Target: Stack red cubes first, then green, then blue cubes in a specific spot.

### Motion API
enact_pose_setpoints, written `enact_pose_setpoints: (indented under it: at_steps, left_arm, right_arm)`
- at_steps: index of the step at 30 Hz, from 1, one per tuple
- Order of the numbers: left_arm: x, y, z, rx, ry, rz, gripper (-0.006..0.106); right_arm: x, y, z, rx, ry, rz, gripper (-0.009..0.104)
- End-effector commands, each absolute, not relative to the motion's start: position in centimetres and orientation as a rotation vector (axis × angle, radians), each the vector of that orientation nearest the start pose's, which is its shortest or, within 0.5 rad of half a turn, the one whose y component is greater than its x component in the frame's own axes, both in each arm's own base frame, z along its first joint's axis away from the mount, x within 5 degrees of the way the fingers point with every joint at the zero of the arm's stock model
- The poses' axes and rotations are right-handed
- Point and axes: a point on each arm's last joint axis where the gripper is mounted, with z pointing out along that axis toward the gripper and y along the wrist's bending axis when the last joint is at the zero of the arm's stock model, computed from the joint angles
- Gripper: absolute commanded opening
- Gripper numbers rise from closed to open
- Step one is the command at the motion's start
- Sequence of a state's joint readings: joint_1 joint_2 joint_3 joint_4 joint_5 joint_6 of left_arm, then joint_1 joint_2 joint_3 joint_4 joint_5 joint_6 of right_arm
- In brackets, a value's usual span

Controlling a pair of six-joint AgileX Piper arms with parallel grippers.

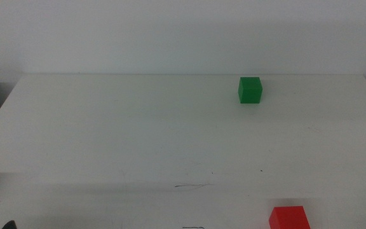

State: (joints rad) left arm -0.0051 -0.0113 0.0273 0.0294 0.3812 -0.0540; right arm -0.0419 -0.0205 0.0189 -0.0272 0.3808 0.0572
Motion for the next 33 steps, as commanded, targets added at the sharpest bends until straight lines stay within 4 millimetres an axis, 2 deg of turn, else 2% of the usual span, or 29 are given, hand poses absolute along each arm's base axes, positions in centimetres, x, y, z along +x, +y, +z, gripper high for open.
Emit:
enact_pose_setpoints:
  at_steps: [1,5,12,17,20,27,30,33]
  left_arm:
    - [5.3,0.0,18.0,-0.036,1.773,-0.029,0.092]
    - [5.3,0.0,18.0,-0.035,1.773,-0.028,0.092]
    - [5.3,0.0,18.0,-0.035,1.773,-0.028,0.092]
    - [5.3,0.0,18.0,-0.035,1.773,-0.028,0.092]
    - [5.3,0.0,18.0,-0.035,1.773,-0.028,0.092]
    - [5.3,0.0,18.0,-0.035,1.773,-0.028,0.092]
    - [5.3,0.0,18.0,-0.035,1.773,-0.028,0.092]
    - [5.3,0.0,18.0,-0.035,1.773,-0.028,0.092]
  right_arm:
    - [5.1,-0.3,19.4,0.062,1.769,-0.027,0.094]
    - [4.9,-0.2,21.8,0.089,1.775,0.019,0.094]
    - [5.0,0.1,28.2,0.109,1.815,0.076,0.094]
    - [5.9,0.2,32.2,0.106,1.973,0.083,0.094]
    - [7.4,0.2,34.3,0.096,2.086,0.087,0.094]
    - [11.8,0.4,38.5,0.147,2.529,0.145,0.094]
    - [13.9,1.2,39.5,0.182,2.542,0.216,0.094]
    - [15.4,2.8,39.4,0.203,2.588,0.285,0.094]
